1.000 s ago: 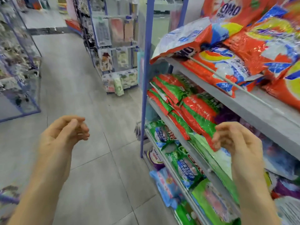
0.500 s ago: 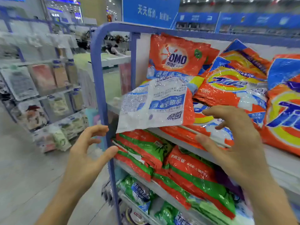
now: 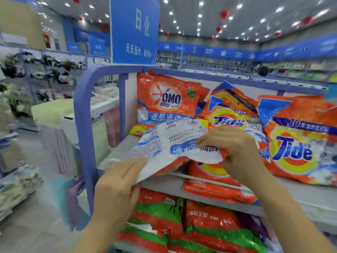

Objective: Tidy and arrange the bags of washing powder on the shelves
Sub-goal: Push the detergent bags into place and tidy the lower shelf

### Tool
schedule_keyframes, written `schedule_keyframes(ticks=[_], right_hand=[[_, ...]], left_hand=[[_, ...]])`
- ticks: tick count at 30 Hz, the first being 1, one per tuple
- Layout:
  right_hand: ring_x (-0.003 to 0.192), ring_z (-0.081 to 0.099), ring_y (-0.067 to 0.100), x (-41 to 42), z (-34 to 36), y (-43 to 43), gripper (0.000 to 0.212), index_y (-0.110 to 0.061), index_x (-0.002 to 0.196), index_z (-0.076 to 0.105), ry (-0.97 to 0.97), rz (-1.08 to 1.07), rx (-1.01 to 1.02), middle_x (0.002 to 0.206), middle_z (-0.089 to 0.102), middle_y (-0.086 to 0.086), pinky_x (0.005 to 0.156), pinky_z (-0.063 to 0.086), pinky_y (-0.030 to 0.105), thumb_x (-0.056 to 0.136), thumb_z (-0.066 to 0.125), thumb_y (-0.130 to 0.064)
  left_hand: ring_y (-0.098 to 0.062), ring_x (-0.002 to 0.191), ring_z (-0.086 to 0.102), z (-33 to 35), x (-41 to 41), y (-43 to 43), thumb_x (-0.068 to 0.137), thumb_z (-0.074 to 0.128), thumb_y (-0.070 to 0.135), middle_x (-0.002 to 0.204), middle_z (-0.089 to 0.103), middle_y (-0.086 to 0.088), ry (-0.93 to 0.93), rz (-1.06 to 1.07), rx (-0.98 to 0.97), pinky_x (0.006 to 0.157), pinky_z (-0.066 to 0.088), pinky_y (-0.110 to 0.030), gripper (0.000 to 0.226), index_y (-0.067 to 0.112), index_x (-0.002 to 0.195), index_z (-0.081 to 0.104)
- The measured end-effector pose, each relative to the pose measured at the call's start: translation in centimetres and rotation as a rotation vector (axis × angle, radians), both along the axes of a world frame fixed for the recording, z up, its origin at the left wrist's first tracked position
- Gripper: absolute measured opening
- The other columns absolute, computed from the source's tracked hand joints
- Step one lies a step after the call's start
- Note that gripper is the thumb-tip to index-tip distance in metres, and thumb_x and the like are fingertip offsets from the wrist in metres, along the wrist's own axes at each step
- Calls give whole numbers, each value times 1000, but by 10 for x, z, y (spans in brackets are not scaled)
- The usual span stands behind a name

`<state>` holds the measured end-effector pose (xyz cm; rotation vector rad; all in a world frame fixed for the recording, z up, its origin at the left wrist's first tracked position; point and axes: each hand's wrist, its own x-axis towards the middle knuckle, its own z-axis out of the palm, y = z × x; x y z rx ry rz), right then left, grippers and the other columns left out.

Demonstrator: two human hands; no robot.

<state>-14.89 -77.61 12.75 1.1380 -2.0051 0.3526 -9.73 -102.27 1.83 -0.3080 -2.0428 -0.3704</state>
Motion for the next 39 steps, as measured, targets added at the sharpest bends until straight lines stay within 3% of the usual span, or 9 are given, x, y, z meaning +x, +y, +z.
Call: schedule_keyframes(ticks=[3, 6, 12, 18, 22, 26, 31, 36, 39], right_hand=[[76, 69, 28, -13, 22, -11, 26, -7, 82, 74, -60, -70, -174, 81, 73, 6, 65, 55, 42, 63, 60, 3], [78, 65, 29, -35, 51, -27, 16, -13, 84, 74, -175, -128, -324, 81, 72, 3, 67, 51, 47, 77, 61, -6], [64, 52, 29, -89, 97, -44, 29, -11, 64, 64, -421, -153, -542, 66, 61, 11, 68, 47, 51, 88, 64, -28], [73, 60, 43, -122, 99, -59, 54, 18, 85, 58, -578, -103, -750, 84, 62, 36, 74, 48, 54, 90, 59, -35], [66, 54, 31, -133, 102, -70, 43, 11, 83, 62, -670, -3, -804, 73, 55, 23, 69, 47, 49, 92, 58, -31], [69, 59, 35, -151, 88, -67, 44, 17, 86, 57, -729, -33, -766, 75, 60, 25, 72, 49, 48, 92, 58, -27], [85, 64, 38, -170, 62, -58, 35, 7, 88, 67, -771, -182, -609, 89, 69, 24, 71, 49, 39, 92, 59, -26], [85, 67, 31, -181, 66, -50, 18, -7, 84, 67, -839, -150, -646, 90, 71, 16, 79, 53, 45, 89, 63, -23], [81, 67, 27, -186, 63, -53, 18, -6, 86, 66, -873, -140, -689, 87, 70, 13, 74, 53, 43, 89, 63, -23]], left_hand=[[-32, 65, 69, 52, -16, -12, 76, 52, 13, 87, 74, -10, 21, 52, -17, 55, 48, -35, 33, 9, 99, 74], [-38, 60, 66, 109, -42, -27, 82, 57, 21, 74, 72, -12, 12, 84, -41, 46, 46, -37, 23, 15, 96, 74], [-40, 91, 62, 179, -101, -37, 91, 57, 35, 94, 69, -17, -86, 188, -97, 68, 45, -43, 23, 18, 101, 68], [-40, 90, 62, 196, -140, -33, 99, 45, 31, 93, 66, -17, -93, 415, -162, 64, 36, -36, 26, 13, 100, 63], [-36, 84, 63, 204, -156, -26, 98, 45, 17, 88, 66, -12, -72, 549, -202, 61, 32, -34, 16, 11, 97, 60], [-34, 84, 59, 197, -171, -21, 85, 53, 3, 81, 67, -13, -8, 563, -206, 73, 38, -39, 12, 8, 88, 63], [-39, 103, 59, 145, -185, -11, 79, 62, -2, 108, 64, -23, 131, 360, -261, 93, 46, -48, 34, -1, 114, 63], [-36, 120, 52, 90, -169, -4, 89, 47, 34, 129, 55, -19, 34, 29, -285, 106, 37, -54, 46, 7, 125, 54], [-26, 147, 9, 87, -165, -3, 84, 26, 69, 158, 14, -7, -283, 31, -340, 117, -3, -52, 77, 26, 148, 28]])
